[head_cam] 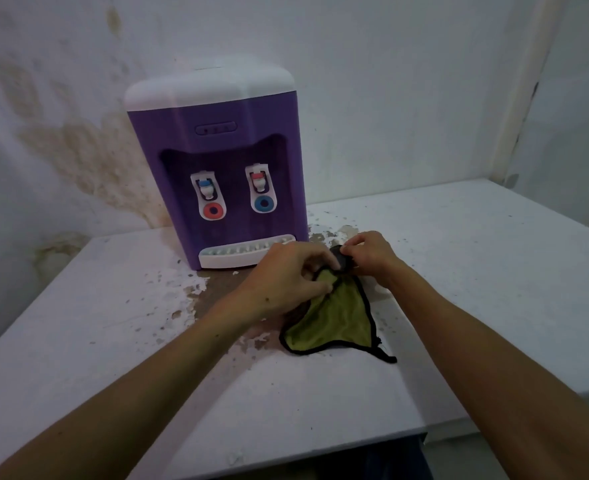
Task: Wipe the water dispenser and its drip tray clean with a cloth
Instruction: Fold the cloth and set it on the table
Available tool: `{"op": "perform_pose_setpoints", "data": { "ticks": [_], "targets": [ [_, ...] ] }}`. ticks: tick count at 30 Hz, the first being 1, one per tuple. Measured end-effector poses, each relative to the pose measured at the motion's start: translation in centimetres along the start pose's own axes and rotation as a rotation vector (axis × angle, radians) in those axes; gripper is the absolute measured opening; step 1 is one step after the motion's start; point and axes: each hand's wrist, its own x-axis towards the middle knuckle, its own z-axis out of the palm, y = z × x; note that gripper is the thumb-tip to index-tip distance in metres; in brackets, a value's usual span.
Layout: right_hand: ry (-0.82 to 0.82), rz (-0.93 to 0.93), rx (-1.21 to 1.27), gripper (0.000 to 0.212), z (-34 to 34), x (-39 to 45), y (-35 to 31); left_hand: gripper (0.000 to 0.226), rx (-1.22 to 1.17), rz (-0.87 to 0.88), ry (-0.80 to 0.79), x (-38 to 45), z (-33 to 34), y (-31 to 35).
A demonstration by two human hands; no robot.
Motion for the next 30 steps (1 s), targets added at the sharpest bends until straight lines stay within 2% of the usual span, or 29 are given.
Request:
{"op": "perform_pose_setpoints", "data": {
  "ticks": [3,6,7,8,10,12,13,15,16,18,21,23,26,30],
  "targets": [
    [0.028,-0.021,-0.072,0.015,-0.4,-0.3,0.0,0.033,-0.154,-0.032,0.019,-0.1,2.7,1.4],
    [-0.005,0.004,-0.071,0.024,-1.2,-0.1,0.6,0.056,-0.153,-0.142,-0.245,0.0,5.3,2.2],
    [-0.023,0.013,-0.091,0.031,-1.5,0.0,0.7,0.056,-0.137,-0.172,-0.321,0.1,5.8,2.1],
    [-0.043,0.02,-0.116,0.033,-1.9,0.0,0.9,0.05,-0.123,-0.196,-0.331,0.1,6.2,1.9],
    [-0.078,0.024,-0.185,0.024,-2.6,-0.8,0.7,0.031,-0.028,-0.255,-0.142,0.5,5.9,0.9],
    [-0.1,0.022,-0.343,0.027,-3.1,-1.5,0.3,0.029,0.238,-0.359,0.058,1.2,4.9,-1.2],
    [-0.122,0.032,-0.43,0.032,-3.2,-2.1,0.2,0.034,0.36,-0.431,0.074,1.4,4.4,-2.5],
    [-0.158,0.051,-0.543,0.032,-3.1,-2.8,-0.2,0.045,0.461,-0.59,-0.041,1.6,3.5,-5.2],
    [-0.169,0.053,-0.583,0.032,-3.0,-3.1,-0.4,0.05,0.428,-0.647,-0.106,1.6,3.4,-6.4],
    [-0.193,0.061,-0.644,0.032,-2.5,-3.5,-0.7,0.05,0.293,-0.686,-0.132,1.6,3.6,-7.9],
    [-0.217,0.06,-0.659,0.028,-1.9,-3.8,-1.0,0.034,0.007,-0.704,-0.06,1.6,4.1,-8.4],
    [-0.218,0.05,-0.621,0.022,-1.8,-3.9,-1.1,0.019,-0.242,-0.722,0.065,1.8,4.3,-8.2],
    [-0.248,0.087,-0.404,0.019,-1.8,-4.0,-1.1,0.015,-0.545,-0.723,0.233,2.1,4.3,-8.0],
    [-0.291,0.19,-0.141,0.024,-1.8,-4.8,-1.2,0.014,-0.841,-0.696,0.338,2.4,4.0,-7.3]
  ]
}}
